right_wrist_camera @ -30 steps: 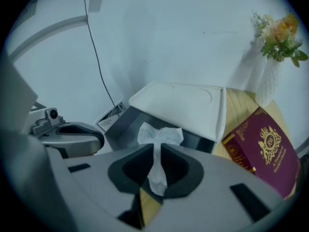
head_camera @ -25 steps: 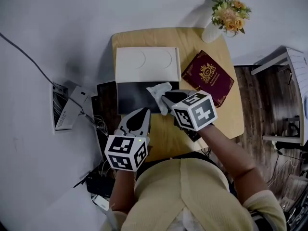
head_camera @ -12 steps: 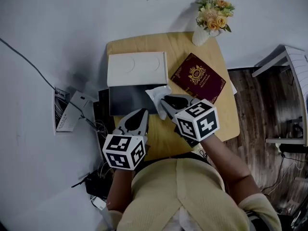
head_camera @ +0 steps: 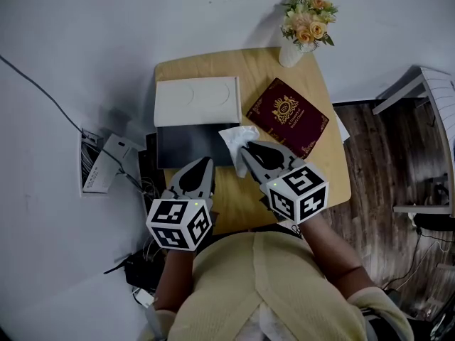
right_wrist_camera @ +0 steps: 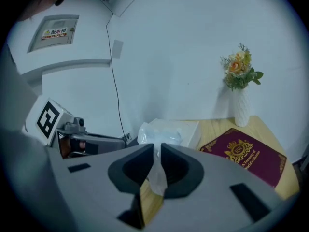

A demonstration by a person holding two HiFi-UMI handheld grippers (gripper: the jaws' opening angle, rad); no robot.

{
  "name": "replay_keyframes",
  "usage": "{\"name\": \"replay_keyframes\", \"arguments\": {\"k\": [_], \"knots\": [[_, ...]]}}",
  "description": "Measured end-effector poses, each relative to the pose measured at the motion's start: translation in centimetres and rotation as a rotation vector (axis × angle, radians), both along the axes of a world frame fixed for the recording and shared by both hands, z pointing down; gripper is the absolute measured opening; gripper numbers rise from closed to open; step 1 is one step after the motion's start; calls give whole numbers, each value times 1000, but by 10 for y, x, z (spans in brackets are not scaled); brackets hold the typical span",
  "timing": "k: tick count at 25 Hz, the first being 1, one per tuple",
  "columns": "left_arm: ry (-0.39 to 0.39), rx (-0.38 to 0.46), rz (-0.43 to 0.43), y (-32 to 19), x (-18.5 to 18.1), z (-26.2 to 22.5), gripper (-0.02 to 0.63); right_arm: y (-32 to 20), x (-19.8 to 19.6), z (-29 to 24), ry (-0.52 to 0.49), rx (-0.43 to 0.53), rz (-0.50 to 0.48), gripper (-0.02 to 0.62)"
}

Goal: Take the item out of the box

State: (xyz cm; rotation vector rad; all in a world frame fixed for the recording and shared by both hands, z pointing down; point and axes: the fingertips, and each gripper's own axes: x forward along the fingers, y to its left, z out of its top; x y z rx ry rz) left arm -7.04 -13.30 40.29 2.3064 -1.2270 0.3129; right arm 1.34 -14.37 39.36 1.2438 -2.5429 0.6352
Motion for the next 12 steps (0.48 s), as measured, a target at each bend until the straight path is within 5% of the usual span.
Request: {"name": "replay_keyframes", "arguments": {"k": [12], "knots": [[3,28,-23,8,0,-3,23,23,2,8,-26,34,33,63]]}}
